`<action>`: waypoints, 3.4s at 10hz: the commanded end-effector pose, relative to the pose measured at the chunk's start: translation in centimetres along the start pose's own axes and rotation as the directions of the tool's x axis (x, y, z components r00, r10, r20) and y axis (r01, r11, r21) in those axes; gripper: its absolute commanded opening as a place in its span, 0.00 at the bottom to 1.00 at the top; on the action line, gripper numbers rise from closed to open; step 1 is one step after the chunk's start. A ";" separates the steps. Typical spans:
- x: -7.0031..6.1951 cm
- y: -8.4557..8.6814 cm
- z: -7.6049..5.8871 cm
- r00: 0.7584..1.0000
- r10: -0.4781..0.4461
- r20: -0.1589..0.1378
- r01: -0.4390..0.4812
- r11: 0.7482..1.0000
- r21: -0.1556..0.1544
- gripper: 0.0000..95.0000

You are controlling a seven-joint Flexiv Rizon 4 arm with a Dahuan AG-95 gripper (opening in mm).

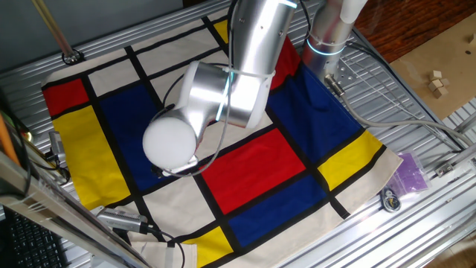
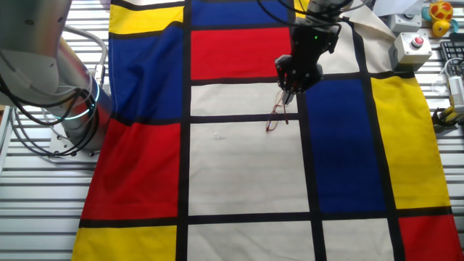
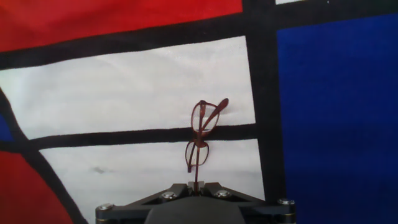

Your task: Unfold the leg of the glasses (with one hand)

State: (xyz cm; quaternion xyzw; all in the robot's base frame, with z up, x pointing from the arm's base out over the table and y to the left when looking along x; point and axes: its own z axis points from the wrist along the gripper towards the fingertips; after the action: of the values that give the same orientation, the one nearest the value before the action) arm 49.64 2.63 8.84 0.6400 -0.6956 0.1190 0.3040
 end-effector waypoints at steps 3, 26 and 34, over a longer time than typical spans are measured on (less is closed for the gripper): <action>-0.1 0.3 -0.3 1.000 -0.002 -0.021 0.002 1.000 -0.004 0.00; -1.0 2.4 -3.4 0.991 -0.031 -0.131 0.030 0.999 -0.013 0.00; -1.4 2.8 -4.1 0.983 -0.052 -0.178 0.050 0.999 -0.016 0.00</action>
State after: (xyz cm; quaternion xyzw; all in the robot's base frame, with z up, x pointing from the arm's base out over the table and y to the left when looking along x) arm 48.00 6.38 11.93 0.6441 -0.6485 0.1651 0.3707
